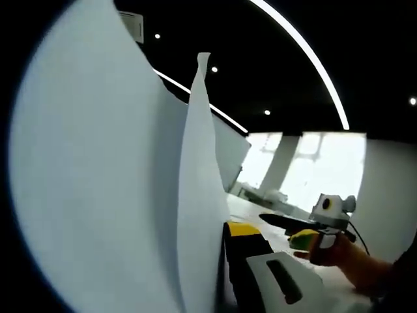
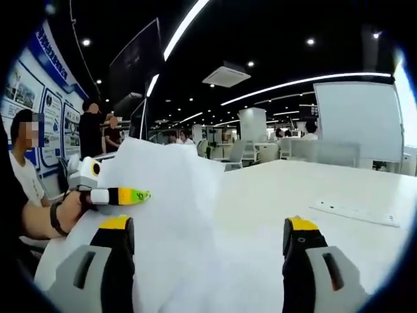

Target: Organize the stack of printing papers by aligning and flattening the scattered papers on the table

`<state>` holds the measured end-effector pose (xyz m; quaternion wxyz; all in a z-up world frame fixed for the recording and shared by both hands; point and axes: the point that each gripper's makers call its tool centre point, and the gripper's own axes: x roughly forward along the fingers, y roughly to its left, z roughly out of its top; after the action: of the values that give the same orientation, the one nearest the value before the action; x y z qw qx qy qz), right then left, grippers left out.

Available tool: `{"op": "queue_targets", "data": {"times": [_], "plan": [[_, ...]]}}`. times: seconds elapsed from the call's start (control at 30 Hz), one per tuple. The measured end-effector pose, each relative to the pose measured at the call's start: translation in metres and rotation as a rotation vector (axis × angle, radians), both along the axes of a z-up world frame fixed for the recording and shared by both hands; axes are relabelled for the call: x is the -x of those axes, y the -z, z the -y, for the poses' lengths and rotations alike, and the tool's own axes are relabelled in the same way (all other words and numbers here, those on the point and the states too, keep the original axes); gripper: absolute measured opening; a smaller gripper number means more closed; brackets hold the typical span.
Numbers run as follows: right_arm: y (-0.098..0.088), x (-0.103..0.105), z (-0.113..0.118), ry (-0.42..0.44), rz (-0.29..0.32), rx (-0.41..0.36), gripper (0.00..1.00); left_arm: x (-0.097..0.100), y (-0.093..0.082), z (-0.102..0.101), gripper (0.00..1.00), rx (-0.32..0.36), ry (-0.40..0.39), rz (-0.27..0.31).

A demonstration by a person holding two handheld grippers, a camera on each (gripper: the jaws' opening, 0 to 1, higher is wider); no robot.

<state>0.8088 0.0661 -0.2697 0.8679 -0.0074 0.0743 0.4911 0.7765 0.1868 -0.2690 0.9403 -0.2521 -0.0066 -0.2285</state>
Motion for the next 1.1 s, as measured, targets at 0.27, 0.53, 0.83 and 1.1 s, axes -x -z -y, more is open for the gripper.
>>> {"op": "queue_targets", "data": {"times": [0.27,0.53,0.83,1.1], "plan": [[0.001,-0.004,0.011,0.027,-0.004,0.002,0.9,0.0,0.0,0.0,0.06,0.002,0.001,-0.001],[0.0,-0.007,0.018,0.043,-0.005,0.002,0.9,0.0,0.0,0.0,0.06,0.005,0.001,-0.002],[0.002,-0.007,0.029,0.065,-0.01,0.002,0.9,0.0,0.0,0.0,0.06,0.012,0.003,-0.005],[0.004,-0.007,0.039,0.088,-0.018,-0.001,0.9,0.001,-0.001,-0.001,0.06,0.018,0.002,-0.004]]}}
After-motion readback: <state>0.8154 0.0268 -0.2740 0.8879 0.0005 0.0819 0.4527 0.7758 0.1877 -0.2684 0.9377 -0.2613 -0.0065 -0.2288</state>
